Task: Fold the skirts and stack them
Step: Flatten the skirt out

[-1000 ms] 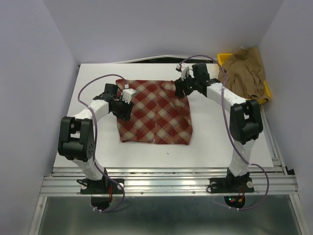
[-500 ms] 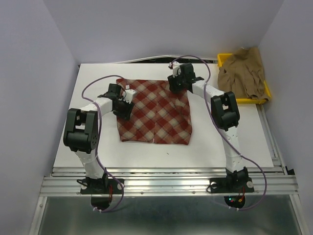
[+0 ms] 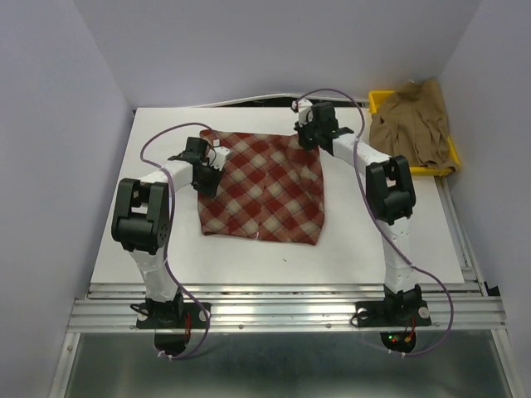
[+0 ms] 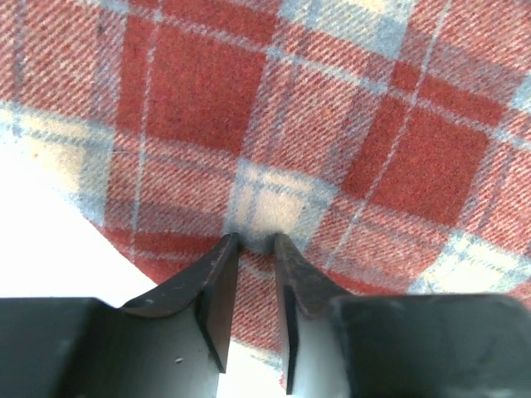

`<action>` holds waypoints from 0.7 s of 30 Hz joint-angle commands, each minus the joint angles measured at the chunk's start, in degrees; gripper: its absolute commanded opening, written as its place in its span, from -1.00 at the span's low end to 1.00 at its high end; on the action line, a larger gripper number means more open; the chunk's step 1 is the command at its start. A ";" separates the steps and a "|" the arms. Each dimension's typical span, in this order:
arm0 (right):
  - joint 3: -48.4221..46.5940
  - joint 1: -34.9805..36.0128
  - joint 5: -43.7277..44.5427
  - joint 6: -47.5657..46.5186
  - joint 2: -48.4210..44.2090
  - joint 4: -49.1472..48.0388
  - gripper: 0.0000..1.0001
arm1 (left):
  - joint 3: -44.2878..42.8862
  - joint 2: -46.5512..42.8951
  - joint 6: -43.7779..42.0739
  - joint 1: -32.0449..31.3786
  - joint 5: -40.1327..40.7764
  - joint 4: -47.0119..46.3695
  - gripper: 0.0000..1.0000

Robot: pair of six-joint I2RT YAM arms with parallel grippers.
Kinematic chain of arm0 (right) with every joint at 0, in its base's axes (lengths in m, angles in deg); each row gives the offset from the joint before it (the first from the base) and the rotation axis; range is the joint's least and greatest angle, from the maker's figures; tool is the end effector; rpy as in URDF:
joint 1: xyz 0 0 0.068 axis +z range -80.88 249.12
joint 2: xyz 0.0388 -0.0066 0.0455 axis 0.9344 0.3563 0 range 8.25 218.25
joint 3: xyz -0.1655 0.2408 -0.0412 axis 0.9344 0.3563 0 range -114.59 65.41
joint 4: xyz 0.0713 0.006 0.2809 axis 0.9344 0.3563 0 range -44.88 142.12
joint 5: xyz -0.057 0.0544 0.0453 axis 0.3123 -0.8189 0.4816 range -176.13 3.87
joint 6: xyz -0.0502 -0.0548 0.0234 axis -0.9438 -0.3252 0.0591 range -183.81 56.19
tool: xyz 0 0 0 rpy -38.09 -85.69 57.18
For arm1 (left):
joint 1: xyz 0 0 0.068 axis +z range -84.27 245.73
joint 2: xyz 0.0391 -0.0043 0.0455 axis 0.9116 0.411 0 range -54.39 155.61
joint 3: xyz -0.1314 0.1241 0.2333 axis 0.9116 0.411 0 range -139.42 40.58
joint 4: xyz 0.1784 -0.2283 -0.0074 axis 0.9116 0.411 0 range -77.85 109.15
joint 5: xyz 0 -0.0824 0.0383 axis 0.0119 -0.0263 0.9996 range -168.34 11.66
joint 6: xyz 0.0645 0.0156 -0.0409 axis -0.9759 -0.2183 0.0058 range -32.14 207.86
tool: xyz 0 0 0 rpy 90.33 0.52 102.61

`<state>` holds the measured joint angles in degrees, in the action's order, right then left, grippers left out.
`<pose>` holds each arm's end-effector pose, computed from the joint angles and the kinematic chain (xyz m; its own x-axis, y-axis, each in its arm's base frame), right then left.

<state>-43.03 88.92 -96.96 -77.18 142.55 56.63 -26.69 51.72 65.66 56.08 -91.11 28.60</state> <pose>0.5650 0.2165 0.1684 -0.4463 -0.4018 -0.7996 -0.5922 0.8025 -0.0728 0.4220 -0.0867 0.1492 -0.6416 0.4828 -0.5961 0.5725 0.8186 0.0469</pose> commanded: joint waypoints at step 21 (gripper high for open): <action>10.89 -7.93 3.24 -8.78 -17.06 6.24 0.50 | -8.15 -2.29 -3.03 3.23 1.10 6.14 0.16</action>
<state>-28.12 80.52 -85.93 -87.36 126.81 60.79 -32.94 54.87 63.87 58.90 -88.12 32.03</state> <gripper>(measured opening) 0.758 0.567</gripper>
